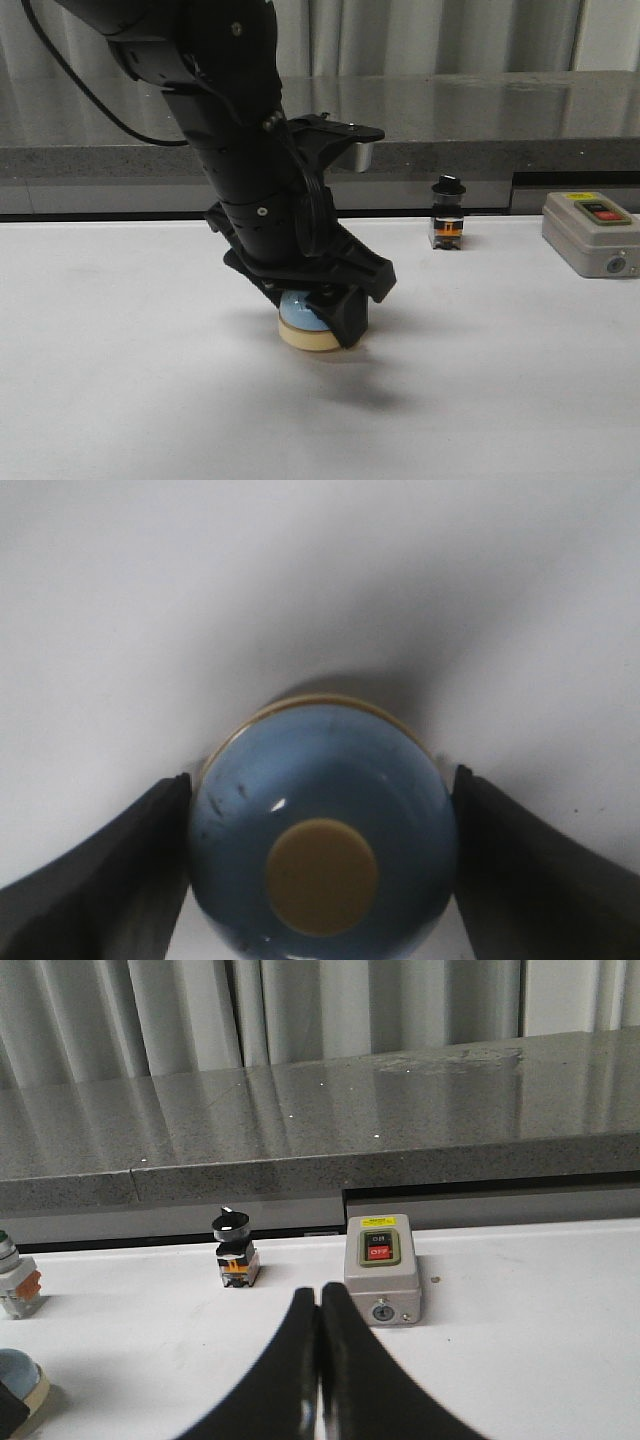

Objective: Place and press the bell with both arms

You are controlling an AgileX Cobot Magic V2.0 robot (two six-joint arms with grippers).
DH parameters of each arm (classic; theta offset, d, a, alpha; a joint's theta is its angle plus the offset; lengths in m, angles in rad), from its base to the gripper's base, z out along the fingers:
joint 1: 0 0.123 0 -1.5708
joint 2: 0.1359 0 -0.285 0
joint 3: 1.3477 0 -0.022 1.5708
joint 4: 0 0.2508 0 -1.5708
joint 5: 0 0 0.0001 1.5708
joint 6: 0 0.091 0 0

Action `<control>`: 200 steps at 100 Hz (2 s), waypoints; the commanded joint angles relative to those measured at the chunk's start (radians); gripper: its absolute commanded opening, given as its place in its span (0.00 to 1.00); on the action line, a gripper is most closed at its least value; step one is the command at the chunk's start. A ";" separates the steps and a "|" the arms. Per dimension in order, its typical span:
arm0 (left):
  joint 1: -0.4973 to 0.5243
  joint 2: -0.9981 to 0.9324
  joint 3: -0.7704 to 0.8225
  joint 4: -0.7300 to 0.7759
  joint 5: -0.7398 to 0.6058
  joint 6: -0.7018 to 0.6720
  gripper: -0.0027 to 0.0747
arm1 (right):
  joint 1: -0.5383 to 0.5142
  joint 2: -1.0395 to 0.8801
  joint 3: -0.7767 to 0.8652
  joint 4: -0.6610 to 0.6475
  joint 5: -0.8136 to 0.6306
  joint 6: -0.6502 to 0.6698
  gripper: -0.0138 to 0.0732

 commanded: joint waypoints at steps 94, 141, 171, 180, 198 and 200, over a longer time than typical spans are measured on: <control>0.207 -0.383 0.091 -0.011 0.083 -0.005 0.82 | -0.005 -0.021 -0.019 0.001 -0.087 -0.006 0.09; 0.589 -0.851 0.543 -0.127 -0.232 -0.012 0.82 | -0.005 -0.021 -0.019 0.001 -0.087 -0.006 0.09; 0.616 -1.170 0.757 -0.147 -0.354 -0.012 0.72 | -0.005 -0.021 -0.019 0.001 -0.087 -0.006 0.09; 0.616 -1.249 0.797 -0.142 -0.356 -0.012 0.59 | -0.005 -0.021 -0.019 0.001 -0.087 -0.006 0.09; 0.616 -1.361 0.842 -0.122 -0.356 -0.012 0.24 | -0.005 -0.021 -0.019 0.001 -0.087 -0.006 0.09; 0.616 -1.370 0.844 -0.118 -0.356 -0.012 0.20 | -0.005 -0.021 -0.019 0.001 -0.087 -0.006 0.09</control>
